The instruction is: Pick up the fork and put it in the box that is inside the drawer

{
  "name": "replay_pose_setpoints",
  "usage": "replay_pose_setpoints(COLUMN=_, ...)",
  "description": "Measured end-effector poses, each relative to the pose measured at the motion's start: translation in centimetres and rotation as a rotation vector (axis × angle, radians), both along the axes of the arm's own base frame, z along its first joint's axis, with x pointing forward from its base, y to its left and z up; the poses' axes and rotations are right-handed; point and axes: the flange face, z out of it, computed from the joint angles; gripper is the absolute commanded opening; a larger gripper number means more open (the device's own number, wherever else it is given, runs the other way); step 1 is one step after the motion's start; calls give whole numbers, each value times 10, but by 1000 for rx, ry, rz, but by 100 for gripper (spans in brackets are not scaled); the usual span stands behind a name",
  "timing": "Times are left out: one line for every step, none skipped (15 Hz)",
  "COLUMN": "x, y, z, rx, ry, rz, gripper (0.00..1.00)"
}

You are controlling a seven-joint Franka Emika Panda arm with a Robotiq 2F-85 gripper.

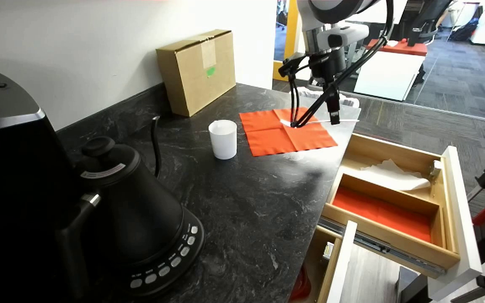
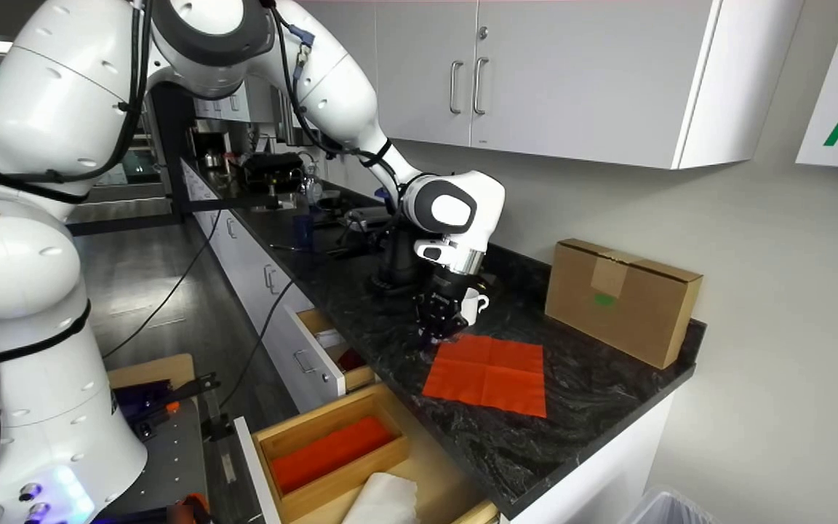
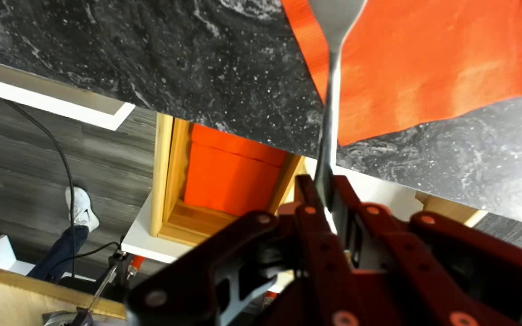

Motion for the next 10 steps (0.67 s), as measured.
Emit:
replay_pose_setpoints(x=0, y=0, z=0, rx=0, ry=0, rz=-1, gripper=12)
replay_pose_setpoints(x=-1, y=0, z=0, rx=0, ry=1, rz=-1, gripper=12)
replay_pose_setpoints(x=-1, y=0, z=0, rx=0, ry=1, rz=-1, gripper=12)
replay_pose_setpoints(x=-1, y=0, z=0, rx=0, ry=1, rz=-1, gripper=12)
replay_pose_setpoints(x=-1, y=0, z=0, rx=0, ry=1, rz=-1, gripper=12)
replay_pose_setpoints(x=-1, y=0, z=0, rx=0, ry=1, rz=-1, gripper=3)
replay_pose_setpoints(x=-1, y=0, z=0, rx=0, ry=1, rz=-1, gripper=3)
replay_pose_setpoints(x=-1, y=0, z=-1, rx=-1, ry=2, rz=0, gripper=3)
replay_pose_setpoints(x=-1, y=0, z=-2, rx=-2, ry=4, rz=2, gripper=3)
replay_pose_setpoints(x=-2, y=1, z=-3, rx=-1, ry=7, rz=3, gripper=3)
